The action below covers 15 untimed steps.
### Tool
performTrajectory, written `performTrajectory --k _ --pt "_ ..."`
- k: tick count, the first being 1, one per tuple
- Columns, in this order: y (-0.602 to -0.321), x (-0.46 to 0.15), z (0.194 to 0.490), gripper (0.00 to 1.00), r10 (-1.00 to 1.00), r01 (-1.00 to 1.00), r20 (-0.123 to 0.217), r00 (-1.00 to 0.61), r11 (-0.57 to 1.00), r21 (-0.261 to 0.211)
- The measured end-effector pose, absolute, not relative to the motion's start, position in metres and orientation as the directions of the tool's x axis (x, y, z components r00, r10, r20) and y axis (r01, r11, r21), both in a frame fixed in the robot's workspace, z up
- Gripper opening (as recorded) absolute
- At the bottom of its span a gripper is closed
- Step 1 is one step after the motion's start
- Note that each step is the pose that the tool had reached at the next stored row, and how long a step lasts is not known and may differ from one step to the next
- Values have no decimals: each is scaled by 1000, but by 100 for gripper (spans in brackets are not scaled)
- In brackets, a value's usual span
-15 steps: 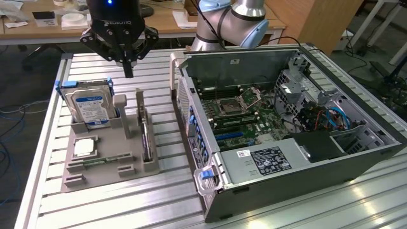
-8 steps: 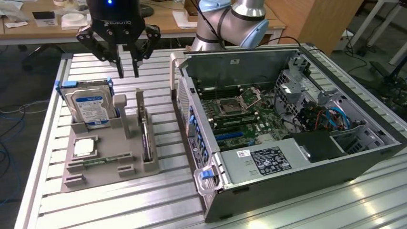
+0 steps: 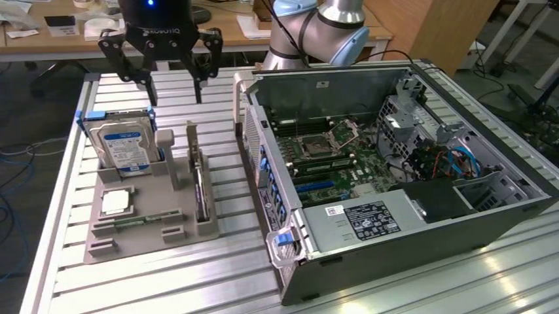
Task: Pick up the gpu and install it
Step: 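Pick up the gpu and move the gpu toward the slot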
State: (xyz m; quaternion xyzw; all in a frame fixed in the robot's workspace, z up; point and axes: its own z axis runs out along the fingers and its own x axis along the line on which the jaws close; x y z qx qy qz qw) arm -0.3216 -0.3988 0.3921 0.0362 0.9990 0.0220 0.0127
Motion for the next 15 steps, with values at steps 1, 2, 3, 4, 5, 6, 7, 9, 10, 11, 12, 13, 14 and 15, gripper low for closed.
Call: performTrajectory --k 1,2,3,4,5,6,7,9,10,11,12,13,14,15 --pt "-399 -322 392 64 72 71 -23 -997 997 42" --pt "-399 -321 391 70 66 65 -21 -998 997 38" --pt "-399 -321 390 70 55 54 -20 -998 998 36" --pt "-399 -321 389 76 43 42 -19 -999 999 34" --pt "-399 -321 388 76 36 35 -19 -999 999 32" --pt "-399 -321 387 76 32 31 -18 -999 999 31" --pt "-400 -321 385 76 28 27 -18 -999 999 31" --pt "-401 -321 382 76 19 18 -18 -1000 999 31" --pt "-402 -321 381 76 16 15 -18 -1000 999 31" --pt "-403 -321 379 76 14 13 -18 -1000 999 31" --pt "-405 -321 377 76 12 11 -18 -1000 999 31" --pt "-406 -321 375 76 10 9 -18 -1000 999 31" --pt "-407 -321 374 76 7 6 -18 -1000 1000 31" --pt "-408 -321 372 76 4 3 -18 -1000 1000 31"
